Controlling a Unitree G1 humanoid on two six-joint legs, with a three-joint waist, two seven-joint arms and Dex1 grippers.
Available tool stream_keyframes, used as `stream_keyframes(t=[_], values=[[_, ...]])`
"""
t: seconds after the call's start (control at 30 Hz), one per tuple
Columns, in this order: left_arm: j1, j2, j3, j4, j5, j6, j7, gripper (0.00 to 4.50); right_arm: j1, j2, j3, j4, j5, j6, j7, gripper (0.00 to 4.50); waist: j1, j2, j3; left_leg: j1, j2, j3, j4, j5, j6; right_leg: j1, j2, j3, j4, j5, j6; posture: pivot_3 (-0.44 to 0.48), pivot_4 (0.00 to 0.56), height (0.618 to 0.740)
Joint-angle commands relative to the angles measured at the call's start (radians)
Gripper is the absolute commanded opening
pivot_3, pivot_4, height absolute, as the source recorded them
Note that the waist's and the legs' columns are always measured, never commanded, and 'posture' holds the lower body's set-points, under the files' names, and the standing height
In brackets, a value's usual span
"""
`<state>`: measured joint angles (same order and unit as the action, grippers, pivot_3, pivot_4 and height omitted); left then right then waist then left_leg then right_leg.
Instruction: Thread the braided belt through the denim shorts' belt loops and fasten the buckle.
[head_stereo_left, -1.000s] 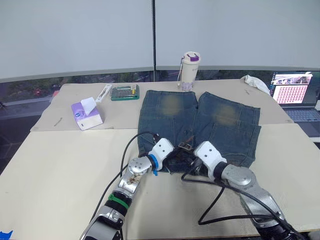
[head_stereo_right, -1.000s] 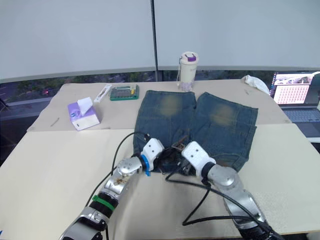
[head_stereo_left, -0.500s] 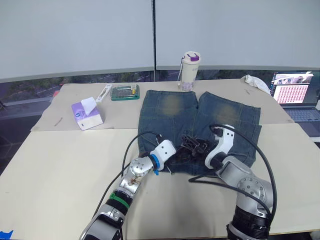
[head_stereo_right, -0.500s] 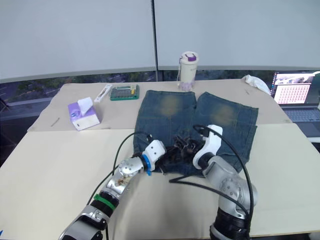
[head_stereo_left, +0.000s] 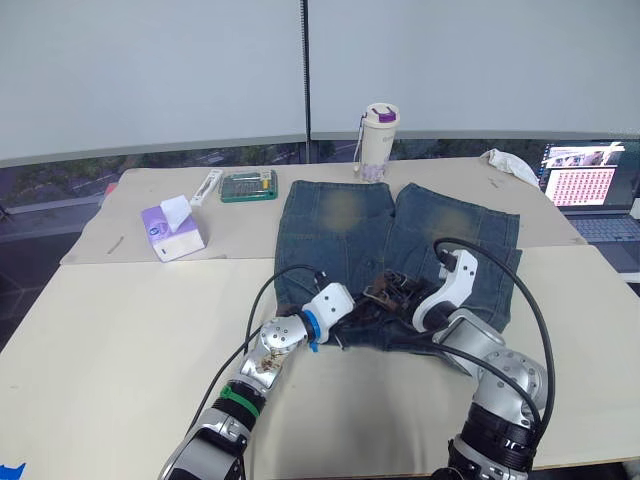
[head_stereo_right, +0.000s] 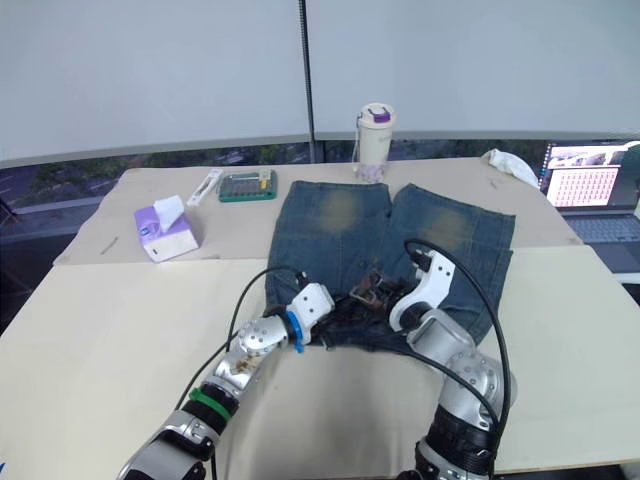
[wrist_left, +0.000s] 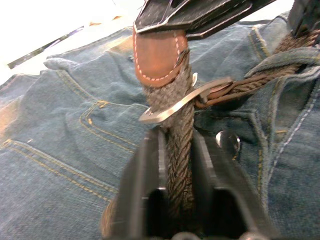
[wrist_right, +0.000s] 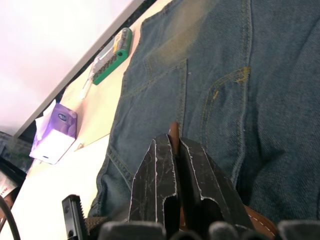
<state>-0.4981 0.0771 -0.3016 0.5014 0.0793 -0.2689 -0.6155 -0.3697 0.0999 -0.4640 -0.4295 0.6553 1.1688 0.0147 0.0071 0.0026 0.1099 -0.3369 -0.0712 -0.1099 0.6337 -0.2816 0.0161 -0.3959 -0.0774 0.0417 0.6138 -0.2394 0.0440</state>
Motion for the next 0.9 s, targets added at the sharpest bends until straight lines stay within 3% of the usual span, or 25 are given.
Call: stream_keyframes(t=[0.03, 0.23, 0.37, 0.53, 0.7, 0.9], values=[[0.005, 0.014, -0.002, -0.010, 0.011, -0.025, 0.007, 2.34, 0.013, -0.039, -0.032, -0.041, 0.064, 0.013, -0.007, 0.00, 0.000, 0.000, 0.000, 0.000, 0.000, 0.000, 0.000, 0.000, 0.000, 0.000, 0.000, 0.000, 0.000, 0.000, 0.000, 0.000, 0.150, 0.740], [0.030, 0.053, 0.003, 0.010, 0.006, -0.031, -0.002, 4.41, 0.023, -0.182, -0.131, -0.051, 0.185, 0.054, 0.003, 0.00, 0.002, 0.001, 0.000, 0.000, 0.000, 0.000, 0.000, 0.000, 0.001, 0.001, 0.000, 0.000, -0.001, 0.000, 0.000, 0.000, 0.150, 0.740], [0.036, 0.070, 0.009, 0.012, -0.005, -0.047, -0.013, 4.46, -0.005, -0.199, -0.193, -0.050, 0.292, 0.055, -0.044, 0.00, -0.004, 0.002, -0.002, 0.001, 0.001, 0.000, 0.000, 0.000, 0.001, 0.002, 0.001, 0.000, -0.001, 0.000, 0.000, 0.000, 0.150, 0.740], [0.049, 0.059, 0.042, -0.051, -0.102, -0.086, -0.073, 4.46, -0.099, -0.139, -0.217, -0.046, 0.490, -0.005, -0.186, 0.00, -0.014, 0.003, -0.002, 0.001, 0.001, 0.000, 0.000, -0.001, 0.001, 0.001, 0.001, 0.000, 0.000, 0.000, 0.000, 0.000, 0.150, 0.740], [0.020, 0.035, 0.075, -0.169, -0.216, -0.116, -0.134, 4.46, -0.165, -0.106, -0.146, -0.041, 0.621, -0.063, -0.325, 0.00, -0.016, 0.003, -0.002, -0.002, 0.001, 0.000, 0.000, 0.000, 0.001, -0.002, 0.000, 0.000, 0.001, 0.000, 0.000, 0.000, 0.150, 0.740], [-0.069, -0.044, 0.098, -0.172, -0.206, -0.061, -0.045, 4.46, -0.142, -0.104, -0.022, -0.019, 0.642, -0.115, -0.369, 0.00, -0.014, 0.003, -0.003, -0.002, 0.000, 0.000, 0.001, -0.001, 0.002, 0.001, 0.000, 0.000, -0.001, 0.000, 0.000, 0.000, 0.150, 0.740]])
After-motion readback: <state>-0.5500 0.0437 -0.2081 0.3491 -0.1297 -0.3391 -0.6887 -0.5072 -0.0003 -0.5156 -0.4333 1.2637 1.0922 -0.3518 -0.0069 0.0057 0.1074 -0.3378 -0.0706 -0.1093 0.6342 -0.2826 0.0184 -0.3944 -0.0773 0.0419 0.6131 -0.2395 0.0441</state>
